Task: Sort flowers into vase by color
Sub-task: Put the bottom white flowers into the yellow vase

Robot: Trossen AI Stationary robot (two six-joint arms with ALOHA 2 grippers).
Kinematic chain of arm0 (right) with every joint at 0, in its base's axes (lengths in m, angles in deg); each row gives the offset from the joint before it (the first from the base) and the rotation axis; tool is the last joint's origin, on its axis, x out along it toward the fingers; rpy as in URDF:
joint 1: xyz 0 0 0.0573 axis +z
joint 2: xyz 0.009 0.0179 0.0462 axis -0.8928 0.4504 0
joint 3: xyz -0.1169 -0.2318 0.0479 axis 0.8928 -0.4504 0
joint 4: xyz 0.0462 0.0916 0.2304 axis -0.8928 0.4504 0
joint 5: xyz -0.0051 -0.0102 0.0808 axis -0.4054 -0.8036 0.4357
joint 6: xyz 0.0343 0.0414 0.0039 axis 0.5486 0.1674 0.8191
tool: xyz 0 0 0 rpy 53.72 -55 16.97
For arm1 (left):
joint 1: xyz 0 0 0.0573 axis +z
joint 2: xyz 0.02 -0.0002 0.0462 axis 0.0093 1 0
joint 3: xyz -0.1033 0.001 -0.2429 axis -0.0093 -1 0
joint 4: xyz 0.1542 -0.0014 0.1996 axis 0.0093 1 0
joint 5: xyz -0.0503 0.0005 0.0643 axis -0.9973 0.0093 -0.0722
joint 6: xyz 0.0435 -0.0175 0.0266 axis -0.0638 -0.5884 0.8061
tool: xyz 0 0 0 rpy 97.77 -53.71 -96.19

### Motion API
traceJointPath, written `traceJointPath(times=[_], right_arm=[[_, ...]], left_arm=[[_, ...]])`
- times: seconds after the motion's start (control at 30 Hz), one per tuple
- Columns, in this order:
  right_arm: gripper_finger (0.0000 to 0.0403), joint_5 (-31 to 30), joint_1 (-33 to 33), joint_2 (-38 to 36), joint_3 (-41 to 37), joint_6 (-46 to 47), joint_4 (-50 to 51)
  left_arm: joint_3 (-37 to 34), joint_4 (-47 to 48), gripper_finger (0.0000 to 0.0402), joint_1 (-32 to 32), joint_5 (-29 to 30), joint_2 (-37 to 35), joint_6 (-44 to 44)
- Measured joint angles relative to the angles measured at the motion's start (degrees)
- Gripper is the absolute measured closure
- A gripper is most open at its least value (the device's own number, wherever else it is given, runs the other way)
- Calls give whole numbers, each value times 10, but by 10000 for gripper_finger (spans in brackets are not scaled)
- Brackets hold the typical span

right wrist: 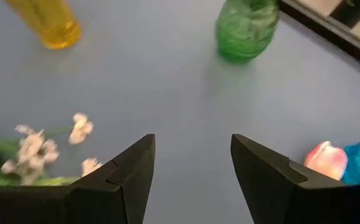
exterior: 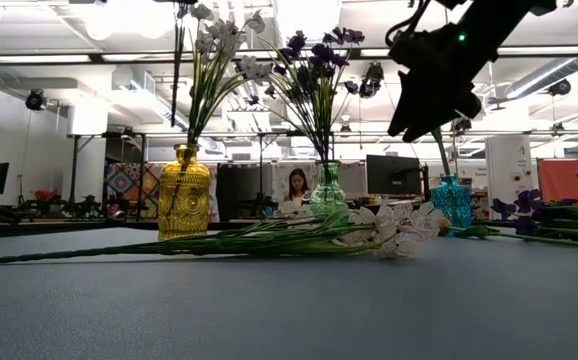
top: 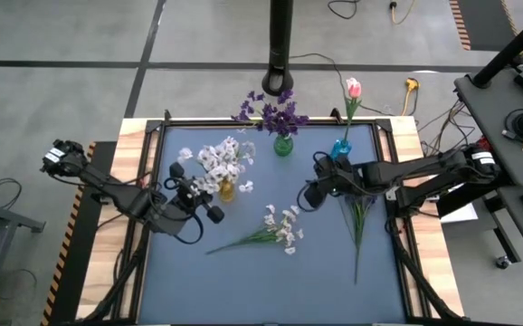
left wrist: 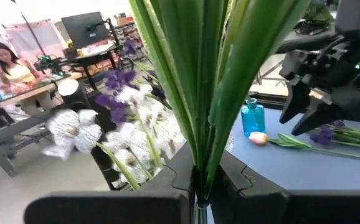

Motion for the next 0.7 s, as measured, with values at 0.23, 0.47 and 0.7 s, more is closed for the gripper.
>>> traceJointPath(times=[0.23, 0.47, 0.7], right_arm=[[200, 1, 0, 1, -5, 0, 5], [200, 1, 0, 1, -5, 1, 2], [200, -4, 0, 1, -5, 1, -2]], left_arm=[[-8, -101, 393, -6, -132, 14, 27], [-8, -139, 393, -12, -112, 10, 154], [-11, -160, 393, 17, -112, 4, 226]])
